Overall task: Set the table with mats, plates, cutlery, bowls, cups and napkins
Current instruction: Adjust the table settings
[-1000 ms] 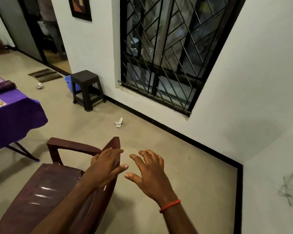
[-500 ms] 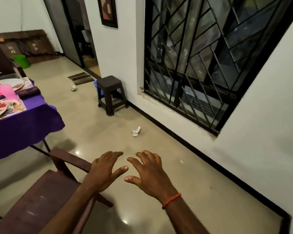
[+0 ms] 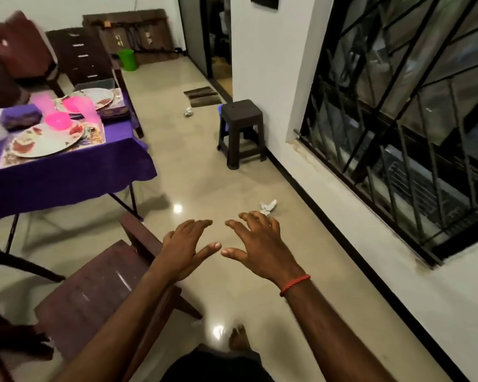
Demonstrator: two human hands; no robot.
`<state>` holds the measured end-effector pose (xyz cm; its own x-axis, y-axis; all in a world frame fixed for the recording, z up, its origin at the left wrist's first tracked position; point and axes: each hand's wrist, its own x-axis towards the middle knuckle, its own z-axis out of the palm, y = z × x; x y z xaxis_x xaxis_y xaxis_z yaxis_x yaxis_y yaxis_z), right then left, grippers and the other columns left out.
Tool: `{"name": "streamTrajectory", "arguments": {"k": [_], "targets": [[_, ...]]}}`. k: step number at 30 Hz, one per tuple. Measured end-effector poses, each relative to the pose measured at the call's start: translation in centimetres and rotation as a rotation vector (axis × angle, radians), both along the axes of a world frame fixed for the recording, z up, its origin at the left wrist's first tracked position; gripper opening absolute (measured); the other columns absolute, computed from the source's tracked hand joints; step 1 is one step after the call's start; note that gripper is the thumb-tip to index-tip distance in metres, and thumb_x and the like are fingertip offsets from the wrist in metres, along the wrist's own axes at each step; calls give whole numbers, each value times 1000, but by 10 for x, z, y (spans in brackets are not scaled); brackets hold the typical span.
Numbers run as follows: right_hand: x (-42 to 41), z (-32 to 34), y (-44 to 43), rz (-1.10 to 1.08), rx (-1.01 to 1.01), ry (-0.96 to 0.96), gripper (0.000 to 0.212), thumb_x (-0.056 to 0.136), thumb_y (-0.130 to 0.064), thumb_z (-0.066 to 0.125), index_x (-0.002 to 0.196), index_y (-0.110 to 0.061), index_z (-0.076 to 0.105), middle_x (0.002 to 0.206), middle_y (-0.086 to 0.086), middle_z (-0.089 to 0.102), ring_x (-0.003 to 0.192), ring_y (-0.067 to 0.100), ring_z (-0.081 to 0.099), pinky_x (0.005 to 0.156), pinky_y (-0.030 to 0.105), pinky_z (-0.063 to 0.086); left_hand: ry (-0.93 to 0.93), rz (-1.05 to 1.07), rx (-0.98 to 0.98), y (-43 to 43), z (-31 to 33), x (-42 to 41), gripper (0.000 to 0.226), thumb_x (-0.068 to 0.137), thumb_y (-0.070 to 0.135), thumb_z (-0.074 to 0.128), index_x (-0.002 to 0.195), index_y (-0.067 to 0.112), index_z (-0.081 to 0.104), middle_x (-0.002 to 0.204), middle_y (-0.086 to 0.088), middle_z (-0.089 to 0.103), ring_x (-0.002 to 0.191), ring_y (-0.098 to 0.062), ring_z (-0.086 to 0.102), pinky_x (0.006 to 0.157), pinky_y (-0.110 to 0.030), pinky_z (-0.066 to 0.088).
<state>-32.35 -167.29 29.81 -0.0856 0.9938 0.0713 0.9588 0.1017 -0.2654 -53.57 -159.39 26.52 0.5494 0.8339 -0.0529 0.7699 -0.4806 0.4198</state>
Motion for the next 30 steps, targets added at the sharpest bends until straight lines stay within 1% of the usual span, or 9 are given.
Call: {"name": "streamTrajectory", "arguments": {"k": [3, 7, 9, 14, 17, 22, 26, 30], "targets": [[13, -1, 45, 64, -14, -6, 65, 90, -71, 45, 145, -35, 42, 153, 2, 40, 142, 24, 28, 114, 44, 21, -37, 70, -16, 32, -5, 10, 83, 85, 87, 23, 152, 38, 34, 156, 12, 41, 148, -13, 28, 113, -51, 28], [25, 3, 104, 134, -40, -24, 65, 91, -70, 45, 146, -36, 39, 155, 1, 36, 144, 22, 24, 116, 43, 16, -68, 150, -17, 75, -1, 18, 82, 86, 86, 24, 152, 38, 33, 156, 12, 40, 149, -14, 26, 114, -50, 26], [28, 4, 134, 152, -46, -7, 65, 91, -71, 44, 147, -36, 39, 156, 0, 35, 145, 22, 22, 116, 42, 16, -76, 183, -13, 96, 2, 18, 82, 86, 86, 24, 151, 37, 33, 156, 12, 40, 149, -13, 25, 113, -49, 26], [21, -3, 196, 232, -84, 24, 71, 86, -78, 32, 145, -39, 40, 154, -1, 37, 144, 20, 24, 114, 42, 19, -96, 290, -28, 129, 2, 8, 79, 87, 85, 27, 151, 38, 34, 155, 15, 41, 150, -12, 25, 114, -49, 26], [15, -11, 236, 303, -108, 13, 72, 85, -79, 30, 145, -40, 40, 155, -2, 37, 144, 19, 24, 114, 42, 19, -86, 358, -46, 151, 2, 5, 75, 89, 81, 32, 151, 38, 34, 155, 15, 40, 150, -11, 22, 115, -49, 23], [3, -22, 306, 431, -155, 38, 81, 80, -83, 19, 146, -41, 38, 156, -3, 35, 146, 19, 22, 116, 41, 17, -93, 481, -59, 199, -4, -2, 81, 86, 87, 26, 151, 39, 34, 155, 17, 39, 149, -9, 23, 115, -49, 25], [9, -24, 374, 526, -186, 5, 82, 78, -82, 17, 148, -42, 35, 158, -4, 32, 147, 18, 19, 117, 40, 15, -77, 578, -74, 251, -10, 2, 85, 84, 90, 22, 150, 39, 34, 154, 17, 39, 148, -8, 25, 116, -50, 27], [18, -20, 441, 565, -187, 8, 83, 78, -82, 16, 148, -41, 35, 157, -4, 32, 146, 18, 20, 116, 40, 16, -59, 610, -75, 301, -4, 15, 86, 83, 91, 20, 150, 39, 34, 153, 18, 39, 147, -8, 25, 113, -47, 26]]}}
